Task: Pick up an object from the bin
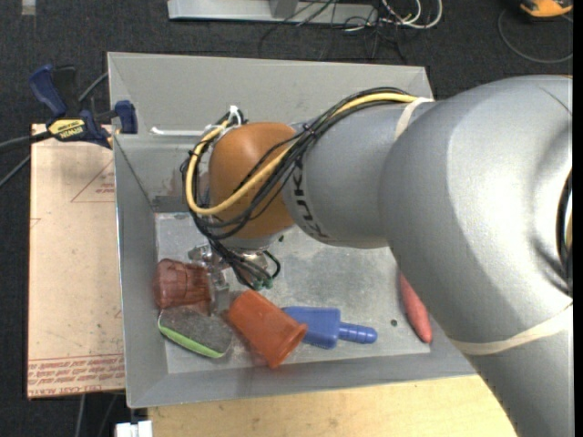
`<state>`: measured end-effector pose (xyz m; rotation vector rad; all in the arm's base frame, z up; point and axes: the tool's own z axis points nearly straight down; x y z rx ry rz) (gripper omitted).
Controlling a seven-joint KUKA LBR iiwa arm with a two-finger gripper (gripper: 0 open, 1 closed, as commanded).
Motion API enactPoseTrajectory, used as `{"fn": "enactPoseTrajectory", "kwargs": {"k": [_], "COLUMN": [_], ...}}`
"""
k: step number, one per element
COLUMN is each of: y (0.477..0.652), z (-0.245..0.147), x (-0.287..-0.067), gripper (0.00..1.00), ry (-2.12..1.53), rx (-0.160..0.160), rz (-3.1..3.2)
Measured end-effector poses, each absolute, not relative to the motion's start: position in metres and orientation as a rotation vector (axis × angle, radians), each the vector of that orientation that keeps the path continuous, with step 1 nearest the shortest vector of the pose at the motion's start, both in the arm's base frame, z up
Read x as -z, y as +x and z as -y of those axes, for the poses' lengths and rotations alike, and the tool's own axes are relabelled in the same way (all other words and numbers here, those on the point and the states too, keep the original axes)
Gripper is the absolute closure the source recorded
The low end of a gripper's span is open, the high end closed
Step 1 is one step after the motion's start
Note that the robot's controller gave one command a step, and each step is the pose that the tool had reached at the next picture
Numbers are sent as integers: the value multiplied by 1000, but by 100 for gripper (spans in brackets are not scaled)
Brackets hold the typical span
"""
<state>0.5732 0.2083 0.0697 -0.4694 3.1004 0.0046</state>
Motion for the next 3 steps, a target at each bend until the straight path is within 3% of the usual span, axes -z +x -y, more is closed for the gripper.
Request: {"fn": "enactPoseTrajectory", "kwargs": {"k": [1,2,3], "y": [573,573,572], "z": [-208,-197,-183], "x": [-70,-156,-101], "gripper": [100,100,100], "ry": [-468,-464,-472], "rx": [-5,-5,-10], "rz": [-3101,-3103,-3091]}}
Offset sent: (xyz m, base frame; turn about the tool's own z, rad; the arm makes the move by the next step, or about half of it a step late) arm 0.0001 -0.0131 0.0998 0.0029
